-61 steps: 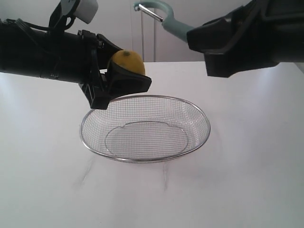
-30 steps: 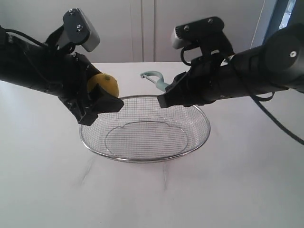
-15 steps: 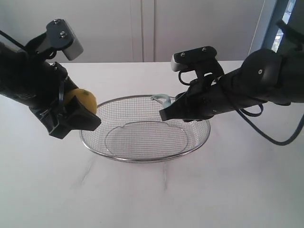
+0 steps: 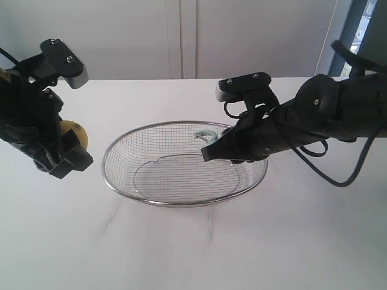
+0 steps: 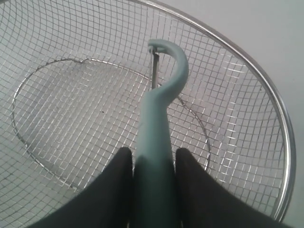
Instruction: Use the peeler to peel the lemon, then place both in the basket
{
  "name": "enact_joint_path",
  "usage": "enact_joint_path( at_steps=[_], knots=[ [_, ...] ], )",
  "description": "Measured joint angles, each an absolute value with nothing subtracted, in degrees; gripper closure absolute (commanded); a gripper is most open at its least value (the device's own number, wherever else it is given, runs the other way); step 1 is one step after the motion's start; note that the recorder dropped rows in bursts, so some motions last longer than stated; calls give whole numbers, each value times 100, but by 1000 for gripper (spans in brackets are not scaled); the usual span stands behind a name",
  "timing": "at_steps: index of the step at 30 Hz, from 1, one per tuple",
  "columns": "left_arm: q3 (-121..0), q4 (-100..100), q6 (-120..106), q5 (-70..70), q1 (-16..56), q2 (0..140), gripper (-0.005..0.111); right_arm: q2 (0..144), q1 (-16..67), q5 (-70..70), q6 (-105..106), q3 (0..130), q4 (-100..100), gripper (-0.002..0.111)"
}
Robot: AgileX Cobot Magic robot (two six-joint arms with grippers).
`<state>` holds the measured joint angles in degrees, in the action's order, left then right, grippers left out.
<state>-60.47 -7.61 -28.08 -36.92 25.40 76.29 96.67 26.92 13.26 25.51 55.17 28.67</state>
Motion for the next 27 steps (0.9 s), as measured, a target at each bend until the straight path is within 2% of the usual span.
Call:
enact_joint_path(
  at_steps=[27],
  knots=[
    [-6047, -762, -2744, -3702, 2540, 7629, 107, 10777, 2692, 814, 2551, 5533, 2890, 108]
  ],
)
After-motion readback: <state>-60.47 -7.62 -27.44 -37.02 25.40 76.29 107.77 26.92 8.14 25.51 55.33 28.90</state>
